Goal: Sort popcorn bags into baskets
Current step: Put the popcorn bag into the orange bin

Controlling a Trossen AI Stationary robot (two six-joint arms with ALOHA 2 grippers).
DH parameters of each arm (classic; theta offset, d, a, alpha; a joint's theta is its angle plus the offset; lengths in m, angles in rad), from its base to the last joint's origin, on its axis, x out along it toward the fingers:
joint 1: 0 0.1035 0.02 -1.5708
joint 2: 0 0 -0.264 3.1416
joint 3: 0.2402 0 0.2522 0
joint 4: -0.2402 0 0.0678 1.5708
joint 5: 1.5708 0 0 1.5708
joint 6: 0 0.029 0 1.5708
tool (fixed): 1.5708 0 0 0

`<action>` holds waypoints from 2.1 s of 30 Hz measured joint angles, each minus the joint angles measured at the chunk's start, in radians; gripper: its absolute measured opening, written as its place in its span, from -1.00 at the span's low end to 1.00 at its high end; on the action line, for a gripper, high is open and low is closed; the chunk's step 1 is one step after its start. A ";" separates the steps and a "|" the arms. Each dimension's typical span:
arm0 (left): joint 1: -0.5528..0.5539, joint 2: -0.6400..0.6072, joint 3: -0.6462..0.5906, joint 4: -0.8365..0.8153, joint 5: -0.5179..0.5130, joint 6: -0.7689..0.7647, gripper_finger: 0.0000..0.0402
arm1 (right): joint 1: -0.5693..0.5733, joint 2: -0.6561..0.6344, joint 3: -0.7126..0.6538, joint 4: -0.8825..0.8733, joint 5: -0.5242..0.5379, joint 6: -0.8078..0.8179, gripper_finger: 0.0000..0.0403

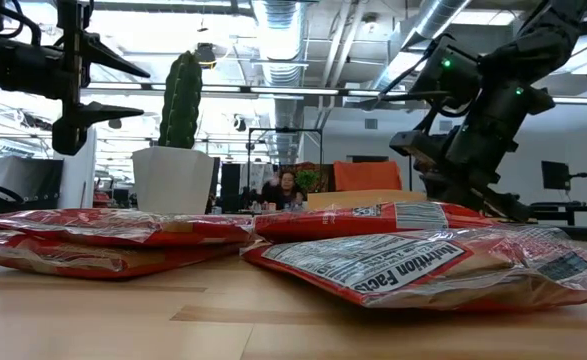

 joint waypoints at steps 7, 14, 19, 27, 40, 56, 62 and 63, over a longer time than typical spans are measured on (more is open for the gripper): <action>0.000 0.000 0.000 0.000 0.000 0.000 0.12 | 0.017 -0.121 0.012 0.024 -0.088 0.024 -0.98; 0.000 0.000 0.000 -0.019 0.000 0.001 0.12 | 0.020 -0.270 0.045 0.019 -0.025 0.047 -0.98; 0.000 0.000 0.000 -0.019 0.000 0.001 0.12 | -0.009 -0.380 0.045 0.019 0.121 0.068 -0.98; 0.000 0.000 0.000 -0.020 0.001 0.001 0.12 | -0.085 -0.523 0.045 0.043 0.231 0.022 -0.98; 0.000 0.000 0.000 -0.028 -0.017 0.022 0.12 | -0.175 -0.507 0.046 0.041 0.440 -0.022 -0.99; 0.000 0.000 0.000 -0.057 -0.026 0.021 0.12 | -0.247 -0.342 0.046 0.024 0.291 0.138 -0.88; 0.000 0.000 0.000 -0.057 -0.034 0.019 0.12 | -0.293 -0.342 0.046 -0.056 0.197 0.066 -0.72; 0.000 0.000 0.000 -0.057 -0.037 0.019 0.12 | -0.300 -0.342 0.046 -0.060 0.178 0.042 -0.69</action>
